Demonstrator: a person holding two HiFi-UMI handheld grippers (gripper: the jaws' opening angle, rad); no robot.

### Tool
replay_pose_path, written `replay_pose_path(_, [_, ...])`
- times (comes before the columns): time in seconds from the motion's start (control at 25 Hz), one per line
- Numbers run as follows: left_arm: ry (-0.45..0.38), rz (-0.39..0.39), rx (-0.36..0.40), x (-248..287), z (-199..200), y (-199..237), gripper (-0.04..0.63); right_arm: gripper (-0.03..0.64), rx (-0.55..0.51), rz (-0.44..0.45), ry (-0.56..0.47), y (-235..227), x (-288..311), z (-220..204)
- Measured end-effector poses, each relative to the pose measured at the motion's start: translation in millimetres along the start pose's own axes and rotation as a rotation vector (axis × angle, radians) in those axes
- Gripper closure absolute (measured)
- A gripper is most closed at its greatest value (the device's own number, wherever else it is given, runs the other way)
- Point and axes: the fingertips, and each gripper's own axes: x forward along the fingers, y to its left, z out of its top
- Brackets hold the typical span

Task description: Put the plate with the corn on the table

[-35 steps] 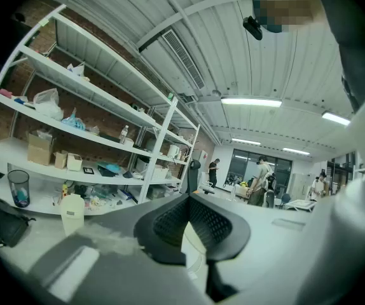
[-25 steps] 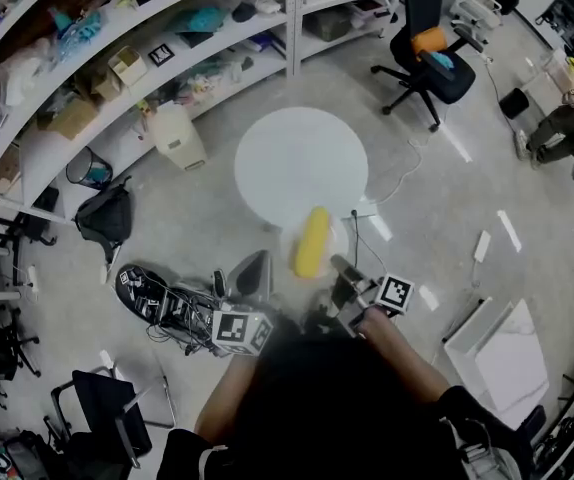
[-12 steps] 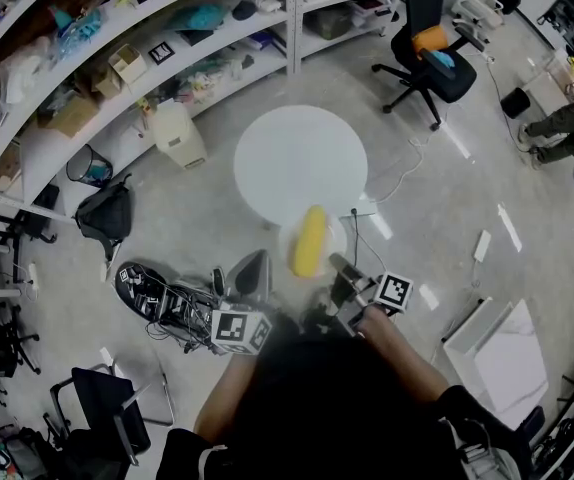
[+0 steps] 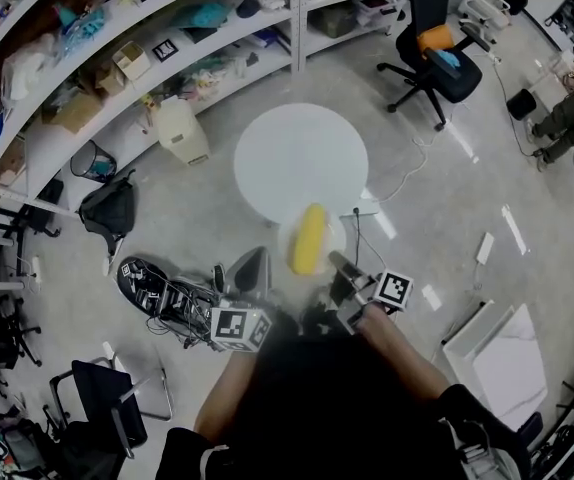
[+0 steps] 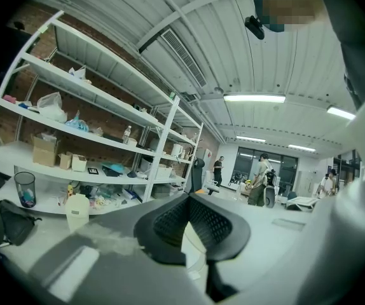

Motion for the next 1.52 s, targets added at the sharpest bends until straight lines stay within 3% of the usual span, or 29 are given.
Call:
replay_pose_path(0.8, [-0.045, 0.139, -0.003, 4.7, 3.8, -19.9, 0.594, 0.597, -0.041, 0.014, 0.119, 1.2, -1.4, 27.2])
replay_pose_path(1.52, [-0.05, 0.128, -0.02, 18.5, 2.1, -4.7, 0.594, 0.597, -0.041, 0.023, 0.103, 4.0, 12.7, 32.6])
